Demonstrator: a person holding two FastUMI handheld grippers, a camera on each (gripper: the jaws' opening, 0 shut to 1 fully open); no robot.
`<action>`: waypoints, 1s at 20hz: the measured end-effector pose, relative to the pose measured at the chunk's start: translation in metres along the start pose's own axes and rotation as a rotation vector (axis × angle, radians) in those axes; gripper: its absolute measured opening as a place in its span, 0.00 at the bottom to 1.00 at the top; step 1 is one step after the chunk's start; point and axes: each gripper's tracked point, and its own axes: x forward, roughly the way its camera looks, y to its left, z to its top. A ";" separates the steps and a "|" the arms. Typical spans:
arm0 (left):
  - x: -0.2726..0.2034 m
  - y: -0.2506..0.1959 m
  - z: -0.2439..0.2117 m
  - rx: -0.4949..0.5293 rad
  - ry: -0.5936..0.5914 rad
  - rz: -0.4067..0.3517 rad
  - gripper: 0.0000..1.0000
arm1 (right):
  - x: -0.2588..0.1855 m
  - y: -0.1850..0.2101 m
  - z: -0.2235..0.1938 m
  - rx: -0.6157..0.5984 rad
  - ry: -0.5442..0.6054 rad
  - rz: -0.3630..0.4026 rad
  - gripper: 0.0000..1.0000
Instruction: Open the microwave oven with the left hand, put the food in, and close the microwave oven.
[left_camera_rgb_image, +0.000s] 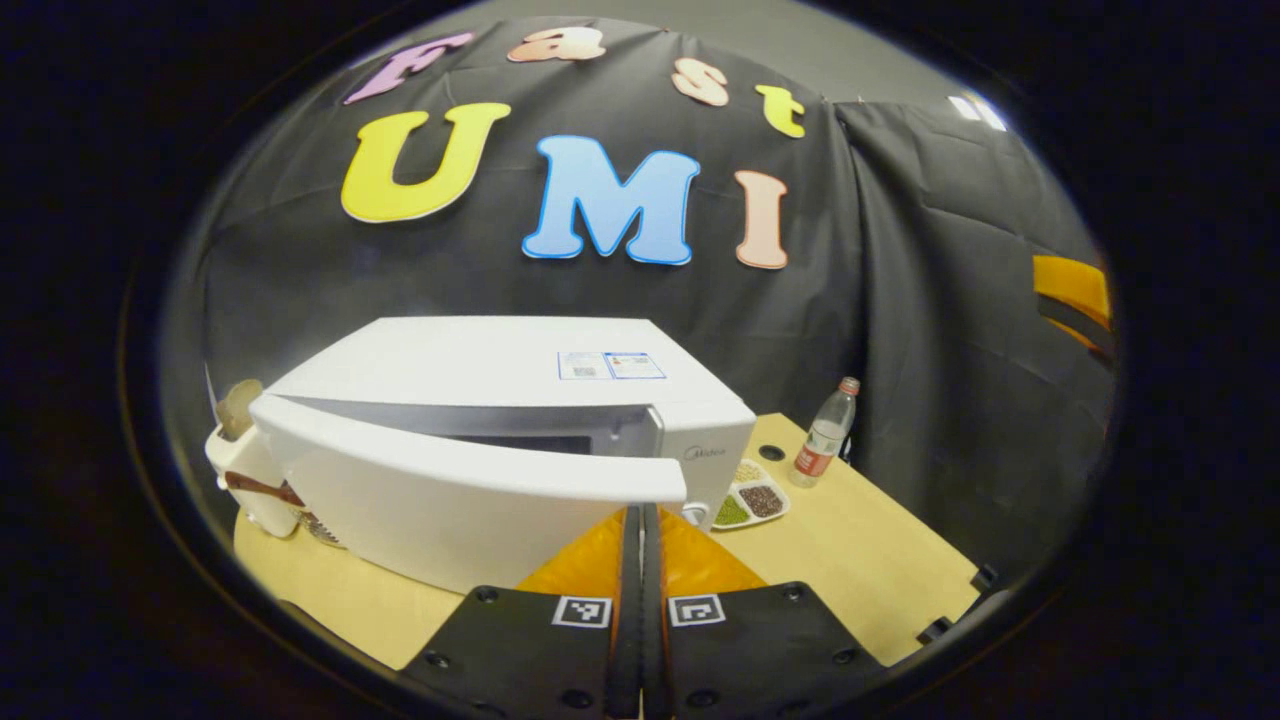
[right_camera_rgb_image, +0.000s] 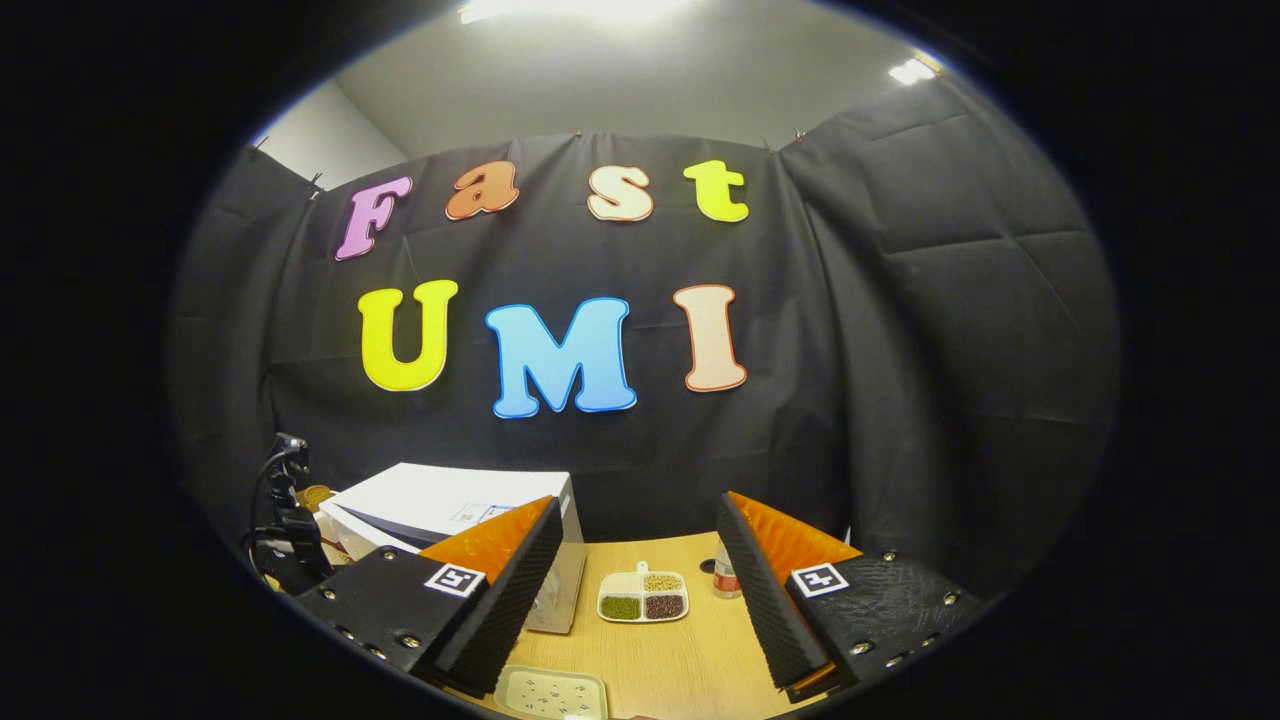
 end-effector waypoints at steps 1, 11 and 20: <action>0.005 0.000 0.001 -0.013 -0.002 0.003 0.07 | 0.002 0.001 0.000 0.000 0.001 0.001 0.96; 0.038 0.006 0.014 -0.029 -0.002 0.027 0.07 | 0.016 -0.002 -0.003 -0.024 0.010 -0.014 0.95; 0.040 0.008 0.017 -0.029 -0.003 0.072 0.07 | 0.030 0.009 -0.013 -0.002 0.043 0.011 0.95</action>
